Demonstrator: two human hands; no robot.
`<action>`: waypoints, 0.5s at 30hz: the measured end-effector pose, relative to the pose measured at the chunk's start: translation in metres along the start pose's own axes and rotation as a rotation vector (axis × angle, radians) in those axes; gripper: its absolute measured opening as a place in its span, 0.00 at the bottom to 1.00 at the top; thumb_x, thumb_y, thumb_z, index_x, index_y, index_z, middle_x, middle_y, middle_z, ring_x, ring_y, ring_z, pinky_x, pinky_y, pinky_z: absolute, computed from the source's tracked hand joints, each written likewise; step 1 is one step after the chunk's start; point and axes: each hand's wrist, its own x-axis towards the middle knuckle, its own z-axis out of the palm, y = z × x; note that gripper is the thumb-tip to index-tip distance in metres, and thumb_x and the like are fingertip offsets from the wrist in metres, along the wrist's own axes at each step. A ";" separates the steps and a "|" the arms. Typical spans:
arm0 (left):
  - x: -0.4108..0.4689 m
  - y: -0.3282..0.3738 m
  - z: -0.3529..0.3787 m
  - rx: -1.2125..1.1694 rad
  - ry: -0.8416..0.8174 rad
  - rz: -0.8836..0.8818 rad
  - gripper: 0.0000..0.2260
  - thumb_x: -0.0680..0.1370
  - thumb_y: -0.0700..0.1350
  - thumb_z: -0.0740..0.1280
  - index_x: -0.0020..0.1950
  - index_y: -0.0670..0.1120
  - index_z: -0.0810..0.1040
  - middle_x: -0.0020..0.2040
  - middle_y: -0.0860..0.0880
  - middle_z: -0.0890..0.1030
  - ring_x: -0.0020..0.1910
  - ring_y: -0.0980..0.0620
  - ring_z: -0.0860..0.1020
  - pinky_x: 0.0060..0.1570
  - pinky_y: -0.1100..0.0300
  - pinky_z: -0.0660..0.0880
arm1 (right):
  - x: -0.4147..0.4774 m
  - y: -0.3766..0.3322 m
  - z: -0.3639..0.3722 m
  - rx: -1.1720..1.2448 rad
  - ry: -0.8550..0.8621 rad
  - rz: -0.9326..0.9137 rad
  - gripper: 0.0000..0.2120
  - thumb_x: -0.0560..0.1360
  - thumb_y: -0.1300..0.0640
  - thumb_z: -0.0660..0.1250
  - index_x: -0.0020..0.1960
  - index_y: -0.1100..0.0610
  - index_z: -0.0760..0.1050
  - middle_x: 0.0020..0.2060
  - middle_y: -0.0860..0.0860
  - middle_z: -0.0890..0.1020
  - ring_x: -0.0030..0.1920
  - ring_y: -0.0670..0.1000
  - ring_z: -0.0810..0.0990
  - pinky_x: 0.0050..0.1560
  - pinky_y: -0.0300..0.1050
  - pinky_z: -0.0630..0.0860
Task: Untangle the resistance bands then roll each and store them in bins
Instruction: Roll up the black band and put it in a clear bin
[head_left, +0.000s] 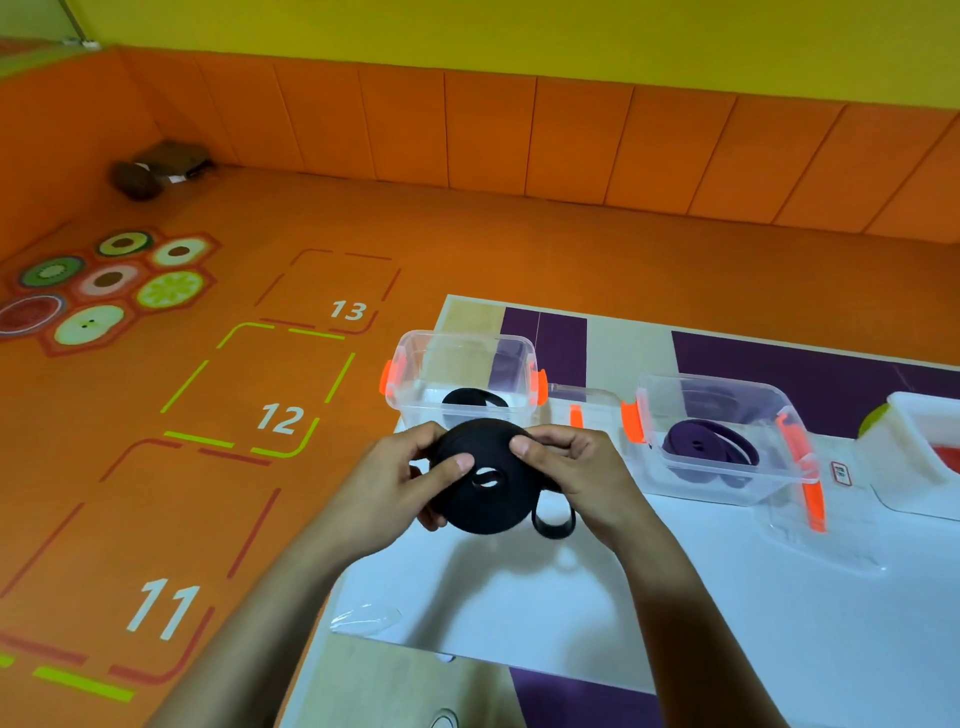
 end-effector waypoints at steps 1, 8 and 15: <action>0.000 -0.003 -0.003 -0.042 0.046 -0.003 0.08 0.81 0.49 0.69 0.52 0.44 0.79 0.41 0.47 0.83 0.31 0.38 0.83 0.35 0.46 0.82 | 0.001 0.002 0.001 0.009 0.020 0.005 0.06 0.76 0.57 0.73 0.50 0.58 0.86 0.45 0.57 0.88 0.44 0.53 0.86 0.48 0.44 0.82; 0.008 -0.015 -0.023 -0.340 0.336 -0.046 0.13 0.79 0.47 0.67 0.51 0.37 0.75 0.37 0.43 0.81 0.28 0.39 0.82 0.30 0.51 0.82 | 0.006 0.021 0.031 0.073 0.146 -0.026 0.07 0.80 0.60 0.69 0.53 0.61 0.84 0.45 0.58 0.88 0.46 0.56 0.87 0.50 0.44 0.83; 0.003 -0.034 -0.035 -0.535 0.432 -0.118 0.10 0.83 0.41 0.64 0.56 0.33 0.74 0.40 0.36 0.80 0.26 0.42 0.81 0.28 0.54 0.81 | 0.017 0.018 0.067 0.039 0.171 -0.201 0.15 0.80 0.61 0.68 0.66 0.53 0.78 0.43 0.58 0.88 0.42 0.57 0.87 0.48 0.42 0.82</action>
